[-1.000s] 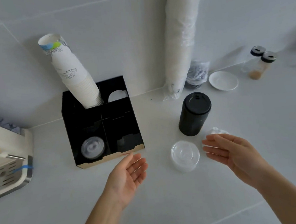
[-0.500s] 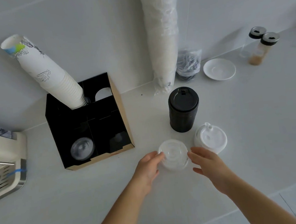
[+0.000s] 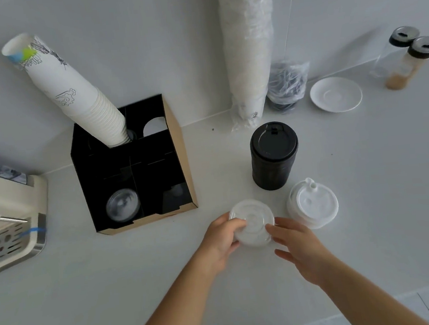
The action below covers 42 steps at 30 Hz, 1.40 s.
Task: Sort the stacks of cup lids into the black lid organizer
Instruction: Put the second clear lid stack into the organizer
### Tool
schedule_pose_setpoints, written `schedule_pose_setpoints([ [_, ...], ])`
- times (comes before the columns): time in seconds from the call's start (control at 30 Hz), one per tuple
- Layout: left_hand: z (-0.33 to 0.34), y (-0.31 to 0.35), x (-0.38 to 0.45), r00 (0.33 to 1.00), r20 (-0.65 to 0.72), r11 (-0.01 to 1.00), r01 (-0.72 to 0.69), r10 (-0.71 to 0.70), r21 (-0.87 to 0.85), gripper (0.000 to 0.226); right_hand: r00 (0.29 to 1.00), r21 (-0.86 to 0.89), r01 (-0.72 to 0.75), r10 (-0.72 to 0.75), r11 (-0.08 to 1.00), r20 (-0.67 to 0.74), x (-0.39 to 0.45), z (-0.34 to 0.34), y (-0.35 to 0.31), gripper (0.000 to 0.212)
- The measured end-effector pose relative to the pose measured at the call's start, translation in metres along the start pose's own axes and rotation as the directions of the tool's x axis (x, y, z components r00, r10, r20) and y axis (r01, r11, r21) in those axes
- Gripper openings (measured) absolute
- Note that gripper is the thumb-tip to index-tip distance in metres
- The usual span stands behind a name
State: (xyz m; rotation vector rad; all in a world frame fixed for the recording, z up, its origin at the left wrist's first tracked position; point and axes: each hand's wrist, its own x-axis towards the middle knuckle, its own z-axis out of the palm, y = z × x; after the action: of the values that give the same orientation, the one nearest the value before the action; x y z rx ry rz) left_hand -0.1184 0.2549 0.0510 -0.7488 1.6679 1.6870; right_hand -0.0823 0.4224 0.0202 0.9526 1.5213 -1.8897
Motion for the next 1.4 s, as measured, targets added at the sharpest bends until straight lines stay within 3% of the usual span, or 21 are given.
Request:
schedule_pose_setpoints([
  [0.2, -0.013, -0.001, 0.005, 0.999, 0.016, 0.999, 0.029, -0.029, -0.041, 0.021, 0.999, 0.074, -0.031, 0.030, 0.997, 0.019, 0.002, -0.003, 0.003, 0.050],
  [0.37, -0.020, -0.012, 0.004, 0.999, 0.033, 0.998, -0.041, 0.039, 0.043, 0.026, 1.000, 0.101, -0.009, 0.005, 0.995, 0.031, 0.002, -0.003, 0.009, 0.046],
  [0.57, -0.041, -0.019, -0.011, 0.995, 0.095, 0.999, -0.012, 0.015, -0.033, 0.028, 0.997, 0.099, 0.020, -0.027, 0.995, 0.066, -0.002, 0.001, 0.006, 0.044],
  [0.9, -0.097, -0.022, -0.042, 0.992, -0.004, 0.982, -0.128, 0.129, -0.139, 0.031, 0.959, -0.084, 0.183, -0.159, 0.979, 0.235, -0.011, 0.059, -0.016, 0.038],
  [1.4, -0.191, -0.026, -0.080, 0.957, -0.176, 0.903, -0.277, 0.229, -0.330, 0.034, 0.904, -0.307, 0.302, -0.168, 0.903, 0.394, -0.025, 0.170, -0.035, 0.040],
])
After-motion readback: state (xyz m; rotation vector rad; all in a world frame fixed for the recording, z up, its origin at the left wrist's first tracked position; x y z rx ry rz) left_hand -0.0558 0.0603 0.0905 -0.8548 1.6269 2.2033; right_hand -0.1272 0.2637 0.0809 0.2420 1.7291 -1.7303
